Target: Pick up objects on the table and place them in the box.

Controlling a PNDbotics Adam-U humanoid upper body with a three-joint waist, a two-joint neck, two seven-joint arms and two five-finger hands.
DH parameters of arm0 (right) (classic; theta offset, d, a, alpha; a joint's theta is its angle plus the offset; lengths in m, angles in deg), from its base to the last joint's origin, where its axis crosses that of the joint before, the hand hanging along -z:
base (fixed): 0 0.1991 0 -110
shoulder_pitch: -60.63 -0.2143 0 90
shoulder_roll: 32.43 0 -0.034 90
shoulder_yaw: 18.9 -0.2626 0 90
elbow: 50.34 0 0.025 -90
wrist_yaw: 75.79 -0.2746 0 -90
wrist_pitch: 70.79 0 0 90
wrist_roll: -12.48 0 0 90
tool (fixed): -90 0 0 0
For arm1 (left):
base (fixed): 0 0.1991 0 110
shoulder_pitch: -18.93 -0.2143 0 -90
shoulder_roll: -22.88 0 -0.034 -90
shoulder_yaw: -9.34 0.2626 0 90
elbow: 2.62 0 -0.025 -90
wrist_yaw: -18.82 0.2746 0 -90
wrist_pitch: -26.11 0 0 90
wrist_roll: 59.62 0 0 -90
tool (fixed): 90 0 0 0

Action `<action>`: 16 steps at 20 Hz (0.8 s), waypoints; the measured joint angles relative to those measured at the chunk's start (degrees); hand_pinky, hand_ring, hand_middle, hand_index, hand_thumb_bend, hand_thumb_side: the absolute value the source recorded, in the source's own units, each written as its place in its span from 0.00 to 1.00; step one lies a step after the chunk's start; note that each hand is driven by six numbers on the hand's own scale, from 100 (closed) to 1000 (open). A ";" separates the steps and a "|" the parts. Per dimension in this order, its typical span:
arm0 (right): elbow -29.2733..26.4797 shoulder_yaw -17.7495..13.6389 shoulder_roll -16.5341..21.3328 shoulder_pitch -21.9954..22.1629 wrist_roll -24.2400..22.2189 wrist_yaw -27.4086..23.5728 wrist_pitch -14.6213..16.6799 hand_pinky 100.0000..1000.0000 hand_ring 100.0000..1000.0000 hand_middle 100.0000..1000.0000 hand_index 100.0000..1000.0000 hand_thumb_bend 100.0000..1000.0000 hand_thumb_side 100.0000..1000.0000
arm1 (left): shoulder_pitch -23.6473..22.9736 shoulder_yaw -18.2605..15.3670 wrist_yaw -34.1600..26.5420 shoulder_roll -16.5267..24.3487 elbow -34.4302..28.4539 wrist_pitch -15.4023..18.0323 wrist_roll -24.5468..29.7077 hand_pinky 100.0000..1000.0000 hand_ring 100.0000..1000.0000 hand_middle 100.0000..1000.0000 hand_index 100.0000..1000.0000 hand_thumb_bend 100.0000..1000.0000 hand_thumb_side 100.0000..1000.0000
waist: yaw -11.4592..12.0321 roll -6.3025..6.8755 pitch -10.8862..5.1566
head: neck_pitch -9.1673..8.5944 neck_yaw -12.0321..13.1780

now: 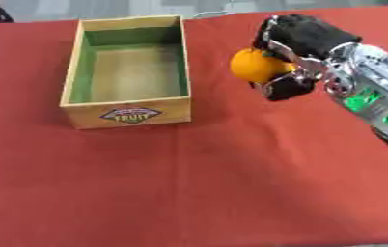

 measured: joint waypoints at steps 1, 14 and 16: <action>0.27 0.23 -0.86 -1.90 0.00 -0.03 -0.10 0.55 0.56 0.34 0.34 0.00 0.04 | 0.11 0.20 -0.02 -0.14 0.00 -0.01 0.09 0.57 0.65 0.70 0.90 0.09 1.00 | 0.11 -0.08 -0.10 | -0.15 -0.06; 17.44 3.27 -18.55 -20.59 0.56 4.01 1.70 0.55 0.55 0.34 0.34 0.00 0.08 | 1.89 1.65 -1.02 -1.23 0.00 0.09 1.75 0.57 0.65 0.70 0.90 0.09 1.00 | 1.99 0.30 0.76 | -0.19 -1.29; 20.42 3.30 -20.66 -21.99 0.99 5.04 2.28 0.55 0.55 0.33 0.35 0.00 0.08 | 1.99 1.70 -1.03 -1.26 0.00 0.13 1.87 0.57 0.65 0.70 0.90 0.08 1.00 | 2.09 0.33 1.12 | -0.18 -1.17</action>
